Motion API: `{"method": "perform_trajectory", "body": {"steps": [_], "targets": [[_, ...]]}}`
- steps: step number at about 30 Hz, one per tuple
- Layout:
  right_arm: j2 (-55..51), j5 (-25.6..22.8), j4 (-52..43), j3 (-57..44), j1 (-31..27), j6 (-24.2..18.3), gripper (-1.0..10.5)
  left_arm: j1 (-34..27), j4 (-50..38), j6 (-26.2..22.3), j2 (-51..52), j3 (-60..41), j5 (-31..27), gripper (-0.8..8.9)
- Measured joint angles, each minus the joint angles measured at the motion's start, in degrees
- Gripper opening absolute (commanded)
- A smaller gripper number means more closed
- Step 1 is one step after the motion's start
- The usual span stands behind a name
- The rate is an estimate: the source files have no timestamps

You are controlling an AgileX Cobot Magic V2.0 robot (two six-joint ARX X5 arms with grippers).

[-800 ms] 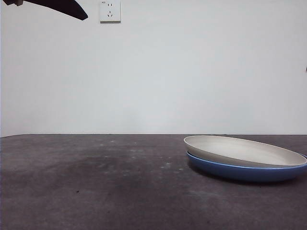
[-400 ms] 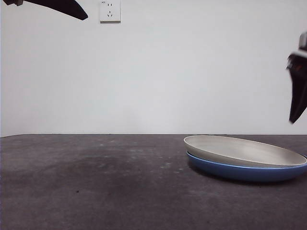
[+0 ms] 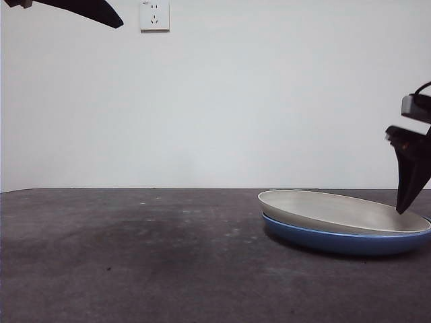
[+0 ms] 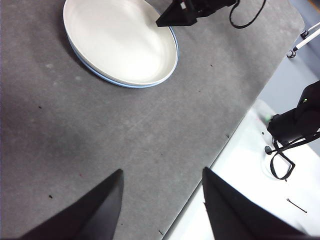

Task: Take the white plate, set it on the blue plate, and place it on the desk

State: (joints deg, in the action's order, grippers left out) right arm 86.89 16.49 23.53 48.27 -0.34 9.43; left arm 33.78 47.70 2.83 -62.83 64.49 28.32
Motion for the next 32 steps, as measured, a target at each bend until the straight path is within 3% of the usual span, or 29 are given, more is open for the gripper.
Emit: {"method": "perform_trajectory", "body": {"steps": [20,32], "targets": [[2.5,0.0,-2.1,0.0,0.0,0.0,0.4,0.0,0.0,0.0,0.0,0.0,0.0,2.49],[2.5,0.3,-2.6,0.0,0.0,0.9,0.1,0.0,0.0,0.0,0.0,0.0,0.0,2.49]]}}
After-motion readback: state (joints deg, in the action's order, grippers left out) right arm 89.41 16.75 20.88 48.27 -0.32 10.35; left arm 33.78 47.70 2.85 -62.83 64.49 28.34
